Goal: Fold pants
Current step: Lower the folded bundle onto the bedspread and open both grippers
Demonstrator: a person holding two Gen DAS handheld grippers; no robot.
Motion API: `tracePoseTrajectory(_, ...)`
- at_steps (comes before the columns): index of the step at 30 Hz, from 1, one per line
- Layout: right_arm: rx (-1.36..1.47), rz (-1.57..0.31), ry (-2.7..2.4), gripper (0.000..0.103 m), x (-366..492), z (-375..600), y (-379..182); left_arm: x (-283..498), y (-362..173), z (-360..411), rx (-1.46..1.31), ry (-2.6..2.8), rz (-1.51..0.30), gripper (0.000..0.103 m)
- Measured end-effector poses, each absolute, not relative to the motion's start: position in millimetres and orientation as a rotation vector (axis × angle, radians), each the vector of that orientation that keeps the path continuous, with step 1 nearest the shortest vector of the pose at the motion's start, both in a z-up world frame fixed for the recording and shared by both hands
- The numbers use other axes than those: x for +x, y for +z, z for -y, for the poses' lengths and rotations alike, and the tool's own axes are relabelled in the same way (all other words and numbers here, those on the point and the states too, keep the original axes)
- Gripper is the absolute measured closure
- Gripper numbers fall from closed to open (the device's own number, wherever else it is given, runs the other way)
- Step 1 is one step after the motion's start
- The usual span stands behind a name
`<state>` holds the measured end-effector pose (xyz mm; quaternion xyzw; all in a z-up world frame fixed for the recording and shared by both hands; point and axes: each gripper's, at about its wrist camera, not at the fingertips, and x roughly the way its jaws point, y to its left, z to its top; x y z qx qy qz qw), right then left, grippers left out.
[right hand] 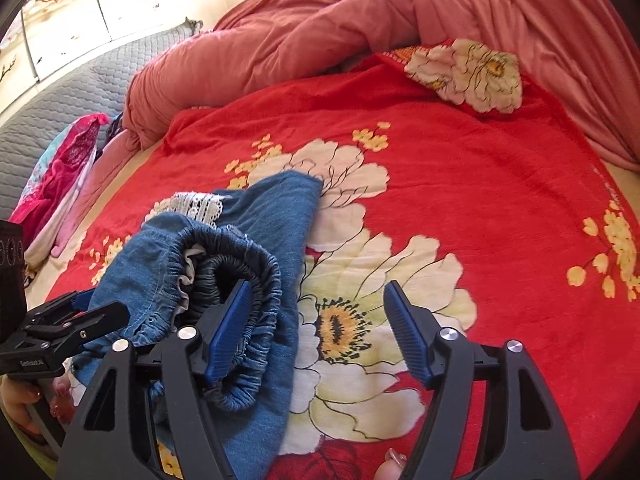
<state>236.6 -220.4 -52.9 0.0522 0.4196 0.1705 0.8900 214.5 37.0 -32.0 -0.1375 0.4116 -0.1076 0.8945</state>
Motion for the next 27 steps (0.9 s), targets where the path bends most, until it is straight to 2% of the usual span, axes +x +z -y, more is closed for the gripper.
tracePoseTrajectory(8,0.1,-0.76,0.339,0.02,218,225,-30,203,-17,-44,-0.299,-0.206,-0.815,0.015)
tracePoseTrajectory(10,0.115,-0.734,0.336,0.011,211,226,-25,198,-11,-46,-0.299,-0.199,-0.799,0.014)
tracePoseTrajectory(11,0.119,-0.726,0.334,0.01,209,226,-22,196,-8,-47,-0.298,-0.197,-0.79,0.013)
tracePoseTrajectory(14,0.123,-0.709,0.328,0.008,201,225,-15,187,2,-46,-0.278,-0.184,-0.76,0.01)
tracePoseTrajectory(27,0.142,-0.624,0.288,0.005,152,233,2,139,20,-44,-0.253,-0.12,-0.67,0.01)
